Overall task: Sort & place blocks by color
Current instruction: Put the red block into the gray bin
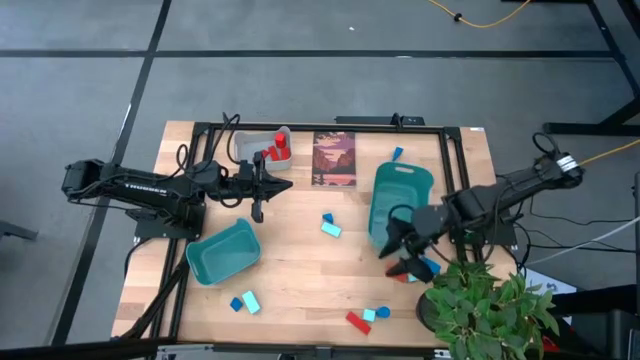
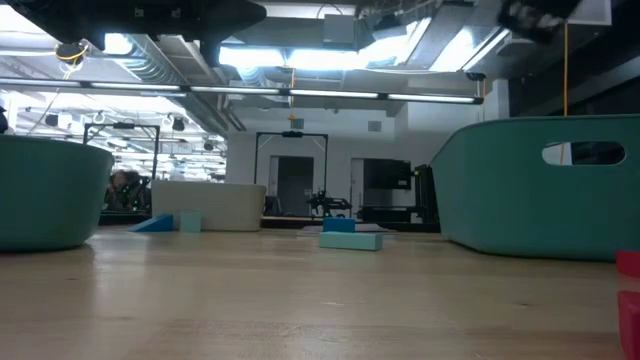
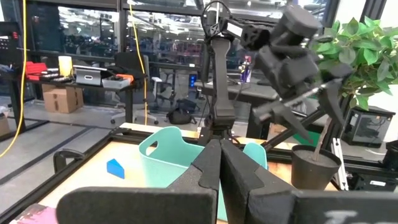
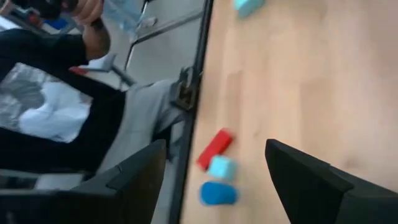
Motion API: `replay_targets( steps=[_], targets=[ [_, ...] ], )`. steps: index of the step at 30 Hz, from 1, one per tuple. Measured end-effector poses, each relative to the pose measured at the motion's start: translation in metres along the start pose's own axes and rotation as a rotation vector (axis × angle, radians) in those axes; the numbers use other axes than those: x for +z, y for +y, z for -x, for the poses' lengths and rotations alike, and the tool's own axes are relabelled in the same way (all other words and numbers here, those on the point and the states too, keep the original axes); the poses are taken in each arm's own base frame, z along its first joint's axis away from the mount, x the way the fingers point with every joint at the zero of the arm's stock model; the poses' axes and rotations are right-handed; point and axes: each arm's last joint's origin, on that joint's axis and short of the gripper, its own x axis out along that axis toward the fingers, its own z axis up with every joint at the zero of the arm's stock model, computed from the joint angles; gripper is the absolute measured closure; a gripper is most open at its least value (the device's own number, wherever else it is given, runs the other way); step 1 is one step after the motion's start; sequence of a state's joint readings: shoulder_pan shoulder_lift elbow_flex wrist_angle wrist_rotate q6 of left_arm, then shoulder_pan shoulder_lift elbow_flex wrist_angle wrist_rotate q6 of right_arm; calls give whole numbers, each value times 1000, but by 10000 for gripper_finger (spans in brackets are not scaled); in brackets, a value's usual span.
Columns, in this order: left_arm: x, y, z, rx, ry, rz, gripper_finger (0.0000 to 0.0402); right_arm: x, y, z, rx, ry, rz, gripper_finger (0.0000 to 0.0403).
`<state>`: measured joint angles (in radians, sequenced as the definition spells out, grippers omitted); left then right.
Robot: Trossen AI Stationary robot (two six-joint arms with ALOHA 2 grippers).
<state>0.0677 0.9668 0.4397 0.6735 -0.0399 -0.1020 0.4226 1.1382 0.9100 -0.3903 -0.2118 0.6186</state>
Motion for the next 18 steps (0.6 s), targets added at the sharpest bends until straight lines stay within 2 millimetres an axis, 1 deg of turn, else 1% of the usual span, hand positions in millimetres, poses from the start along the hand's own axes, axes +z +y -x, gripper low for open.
replay_targets(
  steps=[4,7,10,13,18],
  targets=[
    [0,0,0,0,0,0,402,-10,16,-12,55,45,-61,126],
    [0,0,0,0,0,0,402,-20,22,-22,50,103,-120,126],
    [0,0,0,0,0,0,402,-29,20,-29,-17,155,-135,126],
    [0,0,0,0,0,0,402,-34,14,-32,-106,186,-133,126],
    [0,0,0,0,0,0,402,-31,6,-33,-162,166,-90,126]
  ],
)
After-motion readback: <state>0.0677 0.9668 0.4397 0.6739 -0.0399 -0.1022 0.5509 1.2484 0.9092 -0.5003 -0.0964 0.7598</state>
